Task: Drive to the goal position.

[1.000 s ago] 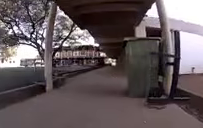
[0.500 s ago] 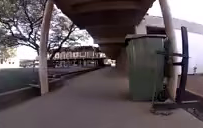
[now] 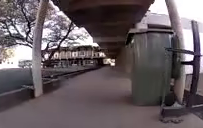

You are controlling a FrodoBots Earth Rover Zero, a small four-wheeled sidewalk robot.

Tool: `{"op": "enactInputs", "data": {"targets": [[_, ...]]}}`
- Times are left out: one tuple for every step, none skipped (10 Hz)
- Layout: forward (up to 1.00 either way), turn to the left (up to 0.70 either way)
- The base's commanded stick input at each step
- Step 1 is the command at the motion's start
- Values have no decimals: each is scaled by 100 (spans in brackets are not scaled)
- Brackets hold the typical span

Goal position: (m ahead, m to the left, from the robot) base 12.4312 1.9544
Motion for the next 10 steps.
{"op": "enactInputs", "data": {"targets": [[50,0],[50,0],[50,0],[50,0],[50,0],[50,0],[50,0],[50,0],[50,0],[50,0]]}}
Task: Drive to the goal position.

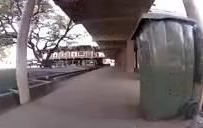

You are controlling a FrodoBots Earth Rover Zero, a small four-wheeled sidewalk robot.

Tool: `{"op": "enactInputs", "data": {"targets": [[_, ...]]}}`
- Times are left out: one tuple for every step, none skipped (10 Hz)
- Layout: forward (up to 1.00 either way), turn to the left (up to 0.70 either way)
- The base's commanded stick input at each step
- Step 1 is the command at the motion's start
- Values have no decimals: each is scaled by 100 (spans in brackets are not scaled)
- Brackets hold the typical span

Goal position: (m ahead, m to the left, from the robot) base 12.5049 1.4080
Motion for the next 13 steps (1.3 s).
{"op": "enactInputs", "data": {"targets": [[50,0],[50,0],[50,0],[50,0],[50,0],[50,0],[50,0],[50,0],[50,0],[50,0],[50,0],[50,0],[50,0]]}}
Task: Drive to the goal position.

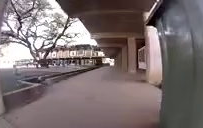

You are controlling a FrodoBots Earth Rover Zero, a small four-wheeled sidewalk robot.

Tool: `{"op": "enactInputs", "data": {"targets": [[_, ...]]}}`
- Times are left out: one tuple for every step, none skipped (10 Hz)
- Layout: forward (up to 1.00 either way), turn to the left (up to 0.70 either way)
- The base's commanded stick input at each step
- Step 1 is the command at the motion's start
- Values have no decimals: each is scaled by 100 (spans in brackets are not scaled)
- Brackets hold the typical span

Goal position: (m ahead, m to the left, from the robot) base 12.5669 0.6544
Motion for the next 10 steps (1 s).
{"op": "enactInputs", "data": {"targets": [[50,0],[50,0],[50,0],[50,0],[50,0],[50,0],[50,0],[50,0],[50,0],[50,0]]}}
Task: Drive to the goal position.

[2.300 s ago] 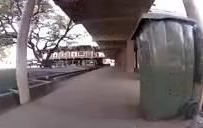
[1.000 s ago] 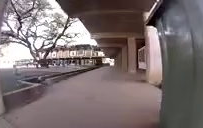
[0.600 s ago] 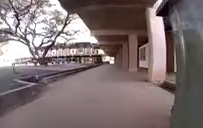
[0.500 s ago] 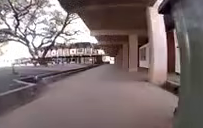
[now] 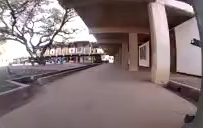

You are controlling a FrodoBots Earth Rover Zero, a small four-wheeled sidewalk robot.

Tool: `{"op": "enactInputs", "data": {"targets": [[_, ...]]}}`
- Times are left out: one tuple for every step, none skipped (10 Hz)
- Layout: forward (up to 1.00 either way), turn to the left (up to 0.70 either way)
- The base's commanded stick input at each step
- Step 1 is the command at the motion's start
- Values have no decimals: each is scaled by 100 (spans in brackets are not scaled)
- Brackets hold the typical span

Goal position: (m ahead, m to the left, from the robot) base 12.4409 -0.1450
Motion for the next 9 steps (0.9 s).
{"op": "enactInputs", "data": {"targets": [[50,0],[50,0],[50,0],[50,0],[50,0],[50,0],[50,0],[50,0],[50,0]]}}
